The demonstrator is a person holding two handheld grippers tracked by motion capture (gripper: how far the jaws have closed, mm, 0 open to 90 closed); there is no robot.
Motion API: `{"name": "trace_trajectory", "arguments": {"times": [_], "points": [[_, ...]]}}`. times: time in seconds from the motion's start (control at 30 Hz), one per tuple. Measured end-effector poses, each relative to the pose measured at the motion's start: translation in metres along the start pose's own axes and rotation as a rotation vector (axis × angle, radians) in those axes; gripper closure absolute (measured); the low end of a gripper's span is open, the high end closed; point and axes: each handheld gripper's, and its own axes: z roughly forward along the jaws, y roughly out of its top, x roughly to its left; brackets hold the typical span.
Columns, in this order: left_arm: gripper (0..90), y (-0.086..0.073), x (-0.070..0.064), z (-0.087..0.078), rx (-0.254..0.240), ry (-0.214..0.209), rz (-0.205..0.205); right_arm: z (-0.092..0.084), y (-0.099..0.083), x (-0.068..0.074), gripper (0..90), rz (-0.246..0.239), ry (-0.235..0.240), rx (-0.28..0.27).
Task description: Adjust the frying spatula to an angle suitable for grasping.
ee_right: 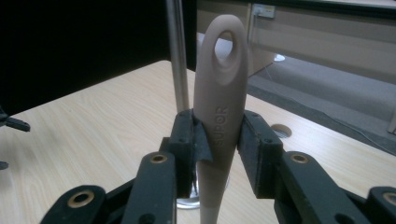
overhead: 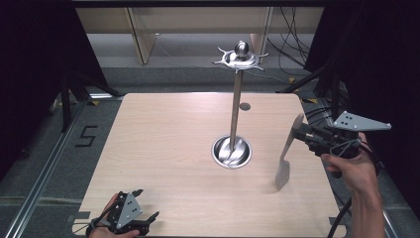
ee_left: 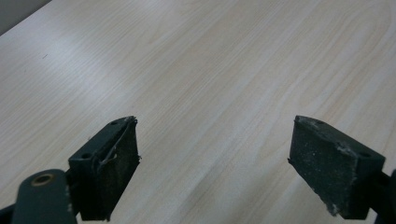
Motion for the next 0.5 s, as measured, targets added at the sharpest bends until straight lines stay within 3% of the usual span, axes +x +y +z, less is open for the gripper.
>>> {"name": "trace_trajectory", "arguments": {"times": [0.5], "points": [[15.0,0.000,0.000,0.001,-0.010,0.000,0.003,0.017,0.033,0.011,68.5,-0.038,0.025,-0.021]]}}
